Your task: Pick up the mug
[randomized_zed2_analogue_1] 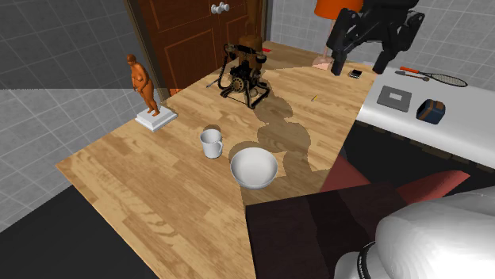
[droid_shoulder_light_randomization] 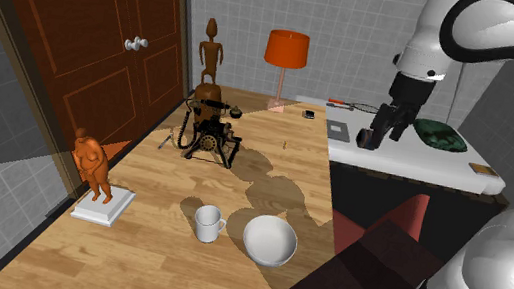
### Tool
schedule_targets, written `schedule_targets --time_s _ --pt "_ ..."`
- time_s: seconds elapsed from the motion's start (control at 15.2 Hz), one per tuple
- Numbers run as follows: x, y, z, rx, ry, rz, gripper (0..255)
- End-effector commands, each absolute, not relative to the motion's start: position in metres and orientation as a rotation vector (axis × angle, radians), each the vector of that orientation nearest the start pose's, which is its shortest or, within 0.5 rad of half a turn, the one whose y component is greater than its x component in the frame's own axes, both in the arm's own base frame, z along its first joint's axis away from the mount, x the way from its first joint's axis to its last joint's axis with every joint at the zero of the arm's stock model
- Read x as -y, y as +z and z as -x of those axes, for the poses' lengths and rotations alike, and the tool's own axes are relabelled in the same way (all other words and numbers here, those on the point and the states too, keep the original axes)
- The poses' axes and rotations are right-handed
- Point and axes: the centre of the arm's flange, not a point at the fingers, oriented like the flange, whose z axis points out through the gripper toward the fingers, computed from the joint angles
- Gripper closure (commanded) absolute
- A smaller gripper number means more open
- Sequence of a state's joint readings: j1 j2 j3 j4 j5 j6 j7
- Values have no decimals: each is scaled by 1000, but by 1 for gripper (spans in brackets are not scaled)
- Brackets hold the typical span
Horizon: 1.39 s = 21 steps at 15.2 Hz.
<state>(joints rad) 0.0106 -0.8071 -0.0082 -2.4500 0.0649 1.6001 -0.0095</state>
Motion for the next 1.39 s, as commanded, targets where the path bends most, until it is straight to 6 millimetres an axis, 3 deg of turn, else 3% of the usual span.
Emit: schedule_targets --time_s 0.0,1.32 --pt "-7 555 -301 17 66 3070 0" --pt "-185 391 -416 -41 42 3130 0"
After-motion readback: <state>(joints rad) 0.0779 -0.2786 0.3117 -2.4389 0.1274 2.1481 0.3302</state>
